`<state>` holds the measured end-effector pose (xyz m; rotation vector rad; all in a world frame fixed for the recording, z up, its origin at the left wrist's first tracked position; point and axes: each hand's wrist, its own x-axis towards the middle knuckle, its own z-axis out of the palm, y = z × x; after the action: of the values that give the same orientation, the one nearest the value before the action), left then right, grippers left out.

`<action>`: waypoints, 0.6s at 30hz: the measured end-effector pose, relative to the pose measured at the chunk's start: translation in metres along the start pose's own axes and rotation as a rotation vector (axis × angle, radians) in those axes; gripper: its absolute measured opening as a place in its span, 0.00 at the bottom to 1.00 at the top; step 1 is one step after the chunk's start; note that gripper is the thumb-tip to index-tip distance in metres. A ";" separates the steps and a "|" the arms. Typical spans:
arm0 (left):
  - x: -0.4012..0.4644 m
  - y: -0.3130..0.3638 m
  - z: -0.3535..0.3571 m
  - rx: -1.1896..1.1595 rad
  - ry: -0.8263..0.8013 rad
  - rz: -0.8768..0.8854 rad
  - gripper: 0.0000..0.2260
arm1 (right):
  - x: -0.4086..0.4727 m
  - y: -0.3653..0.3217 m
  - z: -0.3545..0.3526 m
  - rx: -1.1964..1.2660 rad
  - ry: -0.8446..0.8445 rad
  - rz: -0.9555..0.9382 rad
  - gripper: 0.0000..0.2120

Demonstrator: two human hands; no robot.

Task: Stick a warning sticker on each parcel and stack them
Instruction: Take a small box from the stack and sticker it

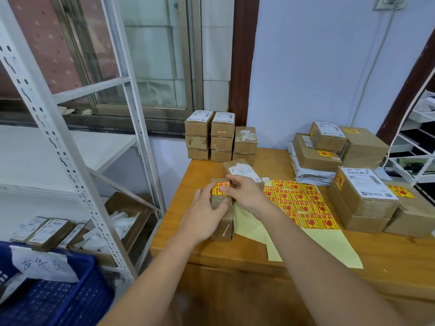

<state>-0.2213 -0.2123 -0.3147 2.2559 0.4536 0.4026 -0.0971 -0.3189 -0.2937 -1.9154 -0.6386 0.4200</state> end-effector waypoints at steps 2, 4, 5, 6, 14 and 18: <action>0.007 -0.002 -0.007 -0.016 -0.003 0.000 0.26 | 0.000 0.000 0.000 -0.014 0.003 -0.001 0.30; 0.016 -0.002 -0.015 -0.032 0.011 -0.009 0.22 | 0.000 0.000 0.000 -0.035 0.012 -0.006 0.30; 0.019 -0.002 -0.017 -0.032 0.017 -0.022 0.19 | 0.000 -0.001 0.000 -0.041 0.016 -0.006 0.30; 0.022 -0.001 -0.018 -0.026 0.021 -0.035 0.16 | -0.001 0.000 0.000 -0.039 0.020 -0.005 0.29; 0.026 -0.002 -0.005 -0.321 0.106 -0.093 0.03 | -0.005 0.001 0.003 0.014 0.044 -0.005 0.28; 0.023 0.000 0.001 -0.381 0.160 -0.113 0.05 | -0.006 0.001 0.004 0.035 0.039 -0.008 0.28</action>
<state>-0.2007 -0.2026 -0.3120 1.8296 0.5347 0.5627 -0.1040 -0.3203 -0.2960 -1.8826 -0.6096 0.3860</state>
